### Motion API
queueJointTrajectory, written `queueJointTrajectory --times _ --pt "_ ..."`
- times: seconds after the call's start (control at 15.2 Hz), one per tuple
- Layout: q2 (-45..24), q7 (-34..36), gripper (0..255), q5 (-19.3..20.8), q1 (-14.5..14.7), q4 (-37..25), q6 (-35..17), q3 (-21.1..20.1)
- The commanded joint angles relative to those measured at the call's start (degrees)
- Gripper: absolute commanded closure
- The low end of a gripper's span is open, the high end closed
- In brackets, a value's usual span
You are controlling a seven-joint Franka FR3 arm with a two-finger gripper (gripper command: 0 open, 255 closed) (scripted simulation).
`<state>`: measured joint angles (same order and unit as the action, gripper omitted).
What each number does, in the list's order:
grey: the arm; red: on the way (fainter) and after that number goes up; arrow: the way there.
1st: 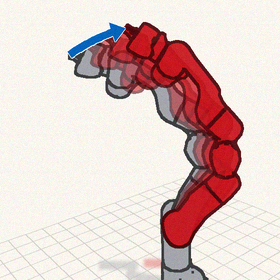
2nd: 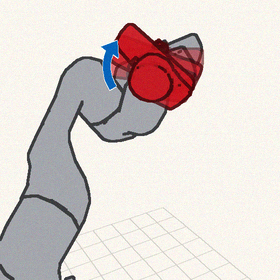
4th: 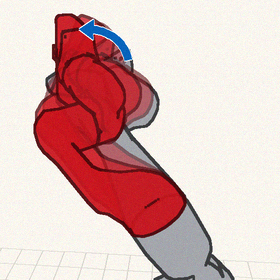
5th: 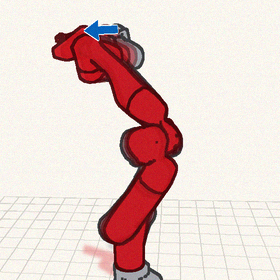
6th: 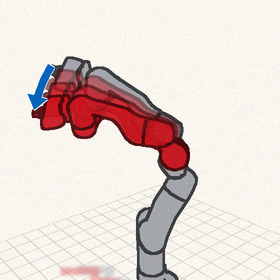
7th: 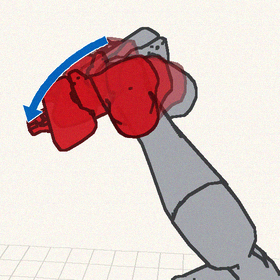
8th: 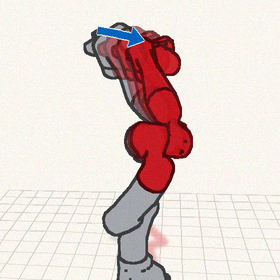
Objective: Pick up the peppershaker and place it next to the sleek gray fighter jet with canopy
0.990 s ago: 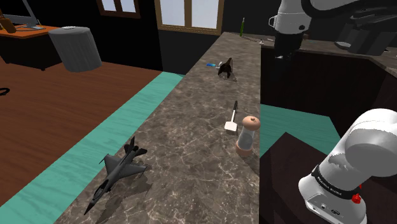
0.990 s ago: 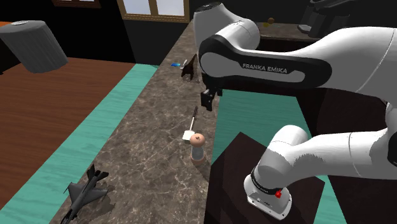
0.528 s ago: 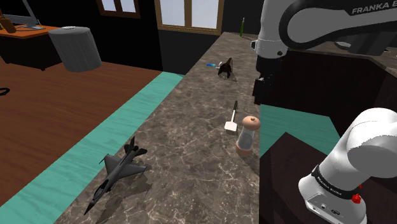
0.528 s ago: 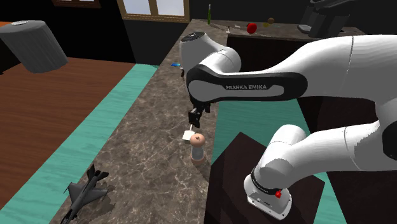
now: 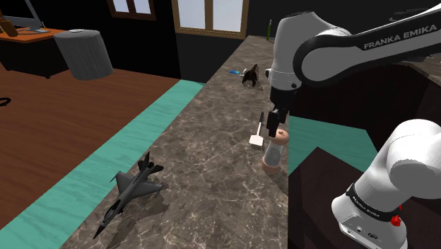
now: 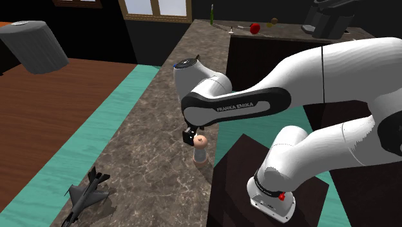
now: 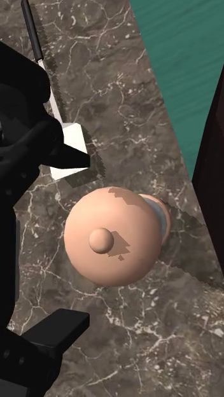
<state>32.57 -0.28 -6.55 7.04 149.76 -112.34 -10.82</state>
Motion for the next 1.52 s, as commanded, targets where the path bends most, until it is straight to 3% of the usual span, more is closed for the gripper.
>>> queueJointTrajectory --times 0.0,0.26,0.73,0.79,1.45 --pt "-0.55 0.08 0 -0.22 0.12 1.14 -1.73 -0.24" --pt "-1.53 0.08 0 -0.43 0.19 3.31 -4.87 -0.53" --pt "-1.52 0.08 0 -0.43 0.19 3.30 -4.86 -0.54" --pt "-1.52 0.08 255 -0.43 0.19 3.30 -4.86 -0.54" --pt "-1.12 0.07 255 -0.39 0.19 2.79 -3.95 -0.44"
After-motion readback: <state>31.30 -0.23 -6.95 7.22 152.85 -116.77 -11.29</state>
